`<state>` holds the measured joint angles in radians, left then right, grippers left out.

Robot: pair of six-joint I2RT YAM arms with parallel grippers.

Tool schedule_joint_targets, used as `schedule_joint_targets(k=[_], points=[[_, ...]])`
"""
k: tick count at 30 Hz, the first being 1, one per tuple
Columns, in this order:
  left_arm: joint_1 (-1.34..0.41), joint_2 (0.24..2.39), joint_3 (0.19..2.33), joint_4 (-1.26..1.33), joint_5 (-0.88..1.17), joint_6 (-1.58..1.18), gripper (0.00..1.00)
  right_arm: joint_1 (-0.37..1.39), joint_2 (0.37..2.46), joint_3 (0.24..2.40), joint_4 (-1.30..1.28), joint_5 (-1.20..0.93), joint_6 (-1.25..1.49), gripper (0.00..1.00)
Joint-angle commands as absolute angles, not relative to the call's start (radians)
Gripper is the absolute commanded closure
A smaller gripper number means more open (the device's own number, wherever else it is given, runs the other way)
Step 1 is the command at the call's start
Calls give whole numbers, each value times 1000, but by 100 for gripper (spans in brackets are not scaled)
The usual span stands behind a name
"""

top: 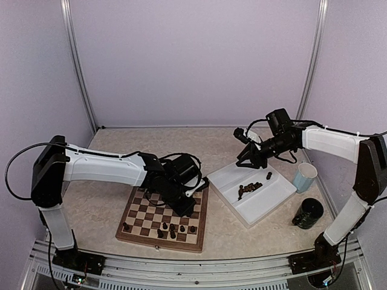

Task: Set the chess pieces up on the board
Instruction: Pick up the pawn from the chessboard, then place the pawn at e7.

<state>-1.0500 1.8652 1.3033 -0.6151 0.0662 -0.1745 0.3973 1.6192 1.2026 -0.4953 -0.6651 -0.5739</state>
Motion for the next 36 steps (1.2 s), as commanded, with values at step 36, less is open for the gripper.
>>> schedule_joint_targets(k=[36], points=[[-1011, 1427, 901, -649, -6, -450, 94, 407, 1651, 1233, -514, -684, -570, 66]])
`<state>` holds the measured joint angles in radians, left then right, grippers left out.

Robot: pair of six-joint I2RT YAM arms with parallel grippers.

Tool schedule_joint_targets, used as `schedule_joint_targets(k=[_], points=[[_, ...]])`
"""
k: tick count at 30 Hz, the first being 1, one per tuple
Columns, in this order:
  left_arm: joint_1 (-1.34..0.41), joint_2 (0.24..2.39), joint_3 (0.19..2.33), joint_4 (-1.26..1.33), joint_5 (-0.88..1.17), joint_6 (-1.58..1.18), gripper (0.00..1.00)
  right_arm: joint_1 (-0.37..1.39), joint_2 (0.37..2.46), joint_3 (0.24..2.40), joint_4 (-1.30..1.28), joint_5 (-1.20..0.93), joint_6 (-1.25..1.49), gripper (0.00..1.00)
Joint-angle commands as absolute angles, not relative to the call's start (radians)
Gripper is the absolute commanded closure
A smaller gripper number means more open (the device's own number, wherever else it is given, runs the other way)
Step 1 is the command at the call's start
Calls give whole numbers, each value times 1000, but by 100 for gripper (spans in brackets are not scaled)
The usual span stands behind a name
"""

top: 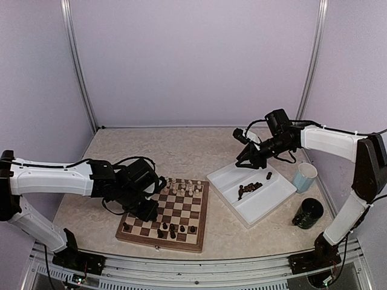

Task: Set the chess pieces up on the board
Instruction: Place the pawn at e7.

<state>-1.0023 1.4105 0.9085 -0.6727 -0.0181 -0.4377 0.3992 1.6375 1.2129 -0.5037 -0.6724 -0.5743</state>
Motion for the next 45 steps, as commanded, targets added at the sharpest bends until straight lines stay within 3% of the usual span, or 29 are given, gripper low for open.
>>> schedule_joint_targets(k=[1, 20, 35, 45], points=[[-1010, 1434, 902, -649, -6, -447, 94, 407, 1651, 1235, -515, -683, -571, 66], [-1030, 1505, 907, -654, 3, -449, 93, 409, 1663, 1235, -517, -687, -575, 66], [-1036, 1445, 1033, -754, -60, -434, 64, 391, 1637, 1238, -533, -687, -573, 66], [-964, 1479, 1168, -793, -100, -331, 61, 240, 1634, 1241, -591, -646, -607, 69]])
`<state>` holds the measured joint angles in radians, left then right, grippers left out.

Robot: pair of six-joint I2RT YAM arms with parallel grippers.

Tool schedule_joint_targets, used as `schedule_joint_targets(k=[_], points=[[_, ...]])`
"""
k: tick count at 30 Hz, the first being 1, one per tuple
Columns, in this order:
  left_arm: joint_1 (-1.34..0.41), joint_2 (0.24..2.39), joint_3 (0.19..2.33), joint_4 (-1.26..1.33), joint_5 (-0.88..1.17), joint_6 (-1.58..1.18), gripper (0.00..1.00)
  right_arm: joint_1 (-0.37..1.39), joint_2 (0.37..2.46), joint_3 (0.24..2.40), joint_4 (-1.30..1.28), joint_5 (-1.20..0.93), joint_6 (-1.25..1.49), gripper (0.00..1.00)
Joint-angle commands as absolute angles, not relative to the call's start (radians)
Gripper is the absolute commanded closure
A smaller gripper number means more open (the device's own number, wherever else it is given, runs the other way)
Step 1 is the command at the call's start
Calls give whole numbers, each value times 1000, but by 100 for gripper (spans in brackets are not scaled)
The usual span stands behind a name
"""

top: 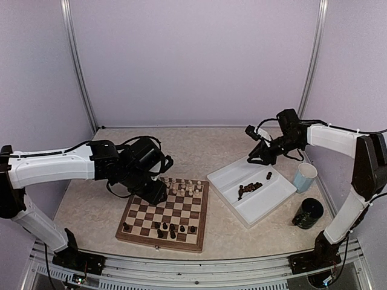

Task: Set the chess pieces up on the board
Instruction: Place the pawn at e7.

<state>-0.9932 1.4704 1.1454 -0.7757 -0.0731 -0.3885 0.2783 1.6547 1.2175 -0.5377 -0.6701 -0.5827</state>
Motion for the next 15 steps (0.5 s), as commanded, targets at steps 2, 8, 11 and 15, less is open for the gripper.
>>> schedule_joint_targets(k=[2, 8, 11, 15], points=[[-956, 1493, 1174, -756, -105, -317, 60, 229, 1642, 1232, -601, -618, -620, 71], [-932, 1568, 1231, -581, -116, -265, 57, 216, 1717, 1235, -656, -536, -696, 76], [-917, 1609, 1252, -481, -55, -247, 57, 216, 1768, 1257, -701, -501, -753, 80], [-907, 1676, 1340, -424, -13, -232, 57, 224, 1814, 1267, -722, -472, -816, 80]])
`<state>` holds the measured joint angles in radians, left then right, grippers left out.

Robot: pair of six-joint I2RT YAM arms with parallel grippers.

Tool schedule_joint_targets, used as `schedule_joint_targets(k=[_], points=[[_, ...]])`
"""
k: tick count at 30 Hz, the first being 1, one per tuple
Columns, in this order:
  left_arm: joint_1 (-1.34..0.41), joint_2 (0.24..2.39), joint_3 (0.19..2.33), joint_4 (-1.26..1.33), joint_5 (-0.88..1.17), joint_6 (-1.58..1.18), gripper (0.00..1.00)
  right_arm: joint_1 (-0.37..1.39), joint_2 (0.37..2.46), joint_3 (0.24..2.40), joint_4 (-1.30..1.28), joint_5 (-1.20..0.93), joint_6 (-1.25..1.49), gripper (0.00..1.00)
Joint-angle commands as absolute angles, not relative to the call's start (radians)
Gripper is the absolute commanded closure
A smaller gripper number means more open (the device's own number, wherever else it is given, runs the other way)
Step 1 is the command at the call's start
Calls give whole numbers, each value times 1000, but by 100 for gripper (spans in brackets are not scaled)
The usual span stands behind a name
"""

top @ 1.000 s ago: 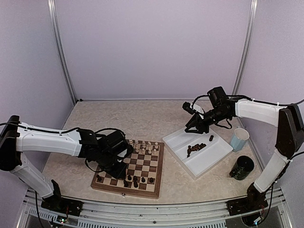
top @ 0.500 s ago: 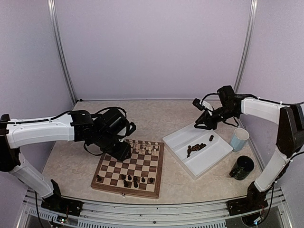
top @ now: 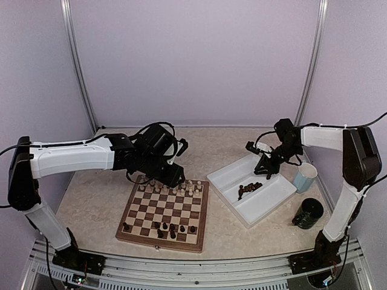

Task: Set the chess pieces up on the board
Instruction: Place the pawn at e7, then pick up the pawn from the storage box.

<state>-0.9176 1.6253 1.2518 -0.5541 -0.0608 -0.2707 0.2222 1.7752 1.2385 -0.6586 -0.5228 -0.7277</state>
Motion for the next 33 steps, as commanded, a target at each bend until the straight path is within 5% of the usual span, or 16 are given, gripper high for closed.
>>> schedule_joint_targets(k=[1, 33], points=[[-906, 1697, 1357, -414, -7, -230, 57, 230, 1826, 1269, -723, -456, -824, 80], [-909, 1740, 1343, -339, 43, -239, 56, 433, 1955, 1318, -801, -307, -1037, 72]])
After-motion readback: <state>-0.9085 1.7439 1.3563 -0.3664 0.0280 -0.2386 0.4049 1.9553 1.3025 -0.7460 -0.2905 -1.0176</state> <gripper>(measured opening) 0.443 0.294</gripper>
